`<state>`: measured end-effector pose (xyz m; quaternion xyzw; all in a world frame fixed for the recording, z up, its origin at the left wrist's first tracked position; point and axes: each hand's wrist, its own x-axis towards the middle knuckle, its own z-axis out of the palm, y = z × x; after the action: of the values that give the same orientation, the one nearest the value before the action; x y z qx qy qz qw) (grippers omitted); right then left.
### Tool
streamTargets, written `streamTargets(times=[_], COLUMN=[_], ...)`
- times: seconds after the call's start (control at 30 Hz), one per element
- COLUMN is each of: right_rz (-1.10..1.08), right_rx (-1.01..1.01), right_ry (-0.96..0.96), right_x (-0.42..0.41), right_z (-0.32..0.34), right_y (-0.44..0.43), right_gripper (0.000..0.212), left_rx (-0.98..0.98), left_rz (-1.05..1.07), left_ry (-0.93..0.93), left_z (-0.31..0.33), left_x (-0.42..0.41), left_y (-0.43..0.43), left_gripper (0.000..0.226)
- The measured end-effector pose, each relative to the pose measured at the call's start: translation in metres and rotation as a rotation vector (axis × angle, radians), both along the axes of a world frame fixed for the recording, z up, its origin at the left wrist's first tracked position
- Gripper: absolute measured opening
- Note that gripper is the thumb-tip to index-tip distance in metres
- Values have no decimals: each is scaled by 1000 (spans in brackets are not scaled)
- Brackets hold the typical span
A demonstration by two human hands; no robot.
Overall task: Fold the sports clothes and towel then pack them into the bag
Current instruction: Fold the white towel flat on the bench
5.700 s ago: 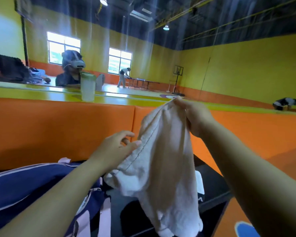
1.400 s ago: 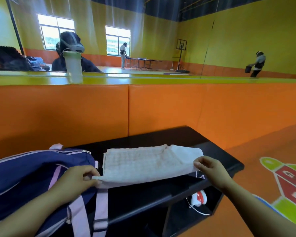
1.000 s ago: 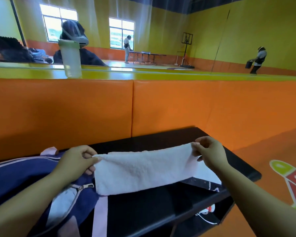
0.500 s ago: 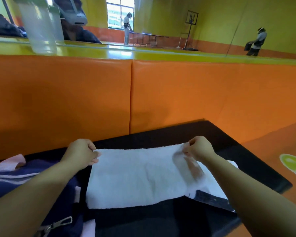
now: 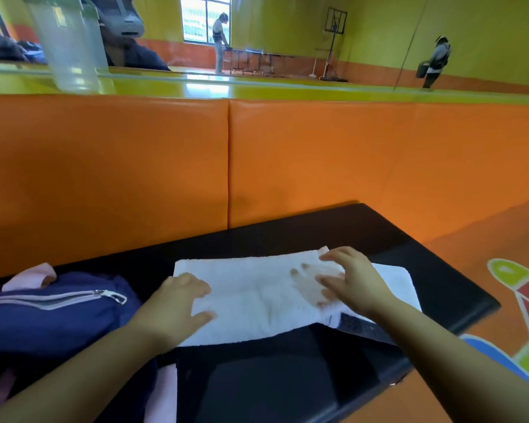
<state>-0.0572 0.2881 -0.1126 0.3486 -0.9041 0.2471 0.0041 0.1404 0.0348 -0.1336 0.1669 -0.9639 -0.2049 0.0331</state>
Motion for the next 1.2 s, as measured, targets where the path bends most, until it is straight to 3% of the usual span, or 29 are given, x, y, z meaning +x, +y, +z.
streamTargets(times=[0.17,0.23,0.37,0.47,0.53,0.6,0.73,0.9,1.03,1.2], right_rz=[256,247,172,176,220,295,446,377,281,257], right_rx=[436,559,594,613,534,379,130,-163,-329,-444], right_ry=[200,212,203,218,294,355,161,-8,-130,-232], right_x=[32,40,47,58,68,80,107,121,123,123], right_z=[-15,-20,-21,-18,-19,-17,-3,33,74,120], right_y=[18,18,10,1,-5,-11,-31,-45,-41,-26], right_gripper=[50,47,38,45,49,52,56,17,6,9], left_rx=[-326,-341,-378,-443,-433,-300,-45,169,275,300], left_rz=[-168,-173,-156,-109,-108,-85,-76,-118,-72,7], left_ry=[-389,-416,-356,-367,-242,-55,237,384,348,426], left_z=[-2,-4,-9,1,6,16,42,73,87,99], left_x=[18,25,29,26,27,30,36,44,56,69], left_y=[20,22,22,29,32,35,43,46,47,42], left_gripper=[71,64,44,29,28,32,23,29,52,16])
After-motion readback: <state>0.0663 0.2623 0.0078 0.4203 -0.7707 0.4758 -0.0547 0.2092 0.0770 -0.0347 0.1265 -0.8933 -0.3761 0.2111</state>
